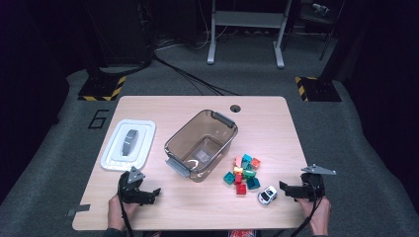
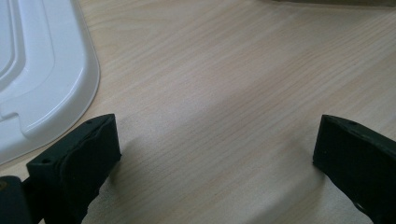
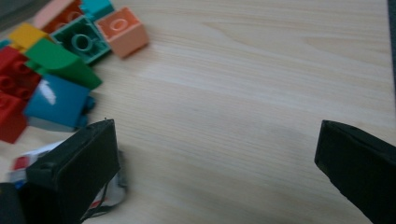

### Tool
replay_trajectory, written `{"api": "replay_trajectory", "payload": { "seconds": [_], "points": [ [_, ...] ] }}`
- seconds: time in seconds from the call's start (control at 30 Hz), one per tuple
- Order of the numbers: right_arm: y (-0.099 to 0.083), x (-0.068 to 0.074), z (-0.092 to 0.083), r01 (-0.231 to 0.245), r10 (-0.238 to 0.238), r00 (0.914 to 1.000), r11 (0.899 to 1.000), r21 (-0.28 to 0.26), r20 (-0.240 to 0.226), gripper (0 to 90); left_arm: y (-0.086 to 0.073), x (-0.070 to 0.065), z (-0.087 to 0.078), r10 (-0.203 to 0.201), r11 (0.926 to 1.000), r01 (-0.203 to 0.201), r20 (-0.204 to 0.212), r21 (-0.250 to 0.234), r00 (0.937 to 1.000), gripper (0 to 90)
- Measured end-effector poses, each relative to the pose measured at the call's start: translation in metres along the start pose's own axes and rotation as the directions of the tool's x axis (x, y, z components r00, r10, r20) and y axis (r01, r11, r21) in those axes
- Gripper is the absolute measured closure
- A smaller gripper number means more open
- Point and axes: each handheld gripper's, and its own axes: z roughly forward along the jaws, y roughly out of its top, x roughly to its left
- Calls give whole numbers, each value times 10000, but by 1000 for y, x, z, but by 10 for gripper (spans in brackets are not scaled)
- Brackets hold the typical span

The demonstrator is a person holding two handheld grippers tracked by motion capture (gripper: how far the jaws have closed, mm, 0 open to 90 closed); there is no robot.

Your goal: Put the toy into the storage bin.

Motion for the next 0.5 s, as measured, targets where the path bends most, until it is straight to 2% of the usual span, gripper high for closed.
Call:
{"api": "replay_trajectory", "payload": {
  "seconds": [0.1, 0.23, 0.37, 0.5],
  "points": [
    [3, 7, -4, 140, -141, 9998, 9999, -38, -153, 0, 0, 0, 0, -1, 10000, 1, -3, -2, 10000, 5],
    [8, 27, -9, 495, -494, 9965, 9988, -9, -675, 0, 0, 0, 0, 8, 10000, -8, -1, -3, 10000, 5],
    [6, 42, -7, 816, -798, 9930, 9965, 181, -868, 0, 0, 0, 0, 109, 9999, -109, -27, -25, 9999, 6],
    [0, 53, -4, 1066, -1049, 9899, 9942, 129, -952, 0, 0, 0, 0, 80, 10000, -80, -29, -23, 10000, 13]
  ]
}}
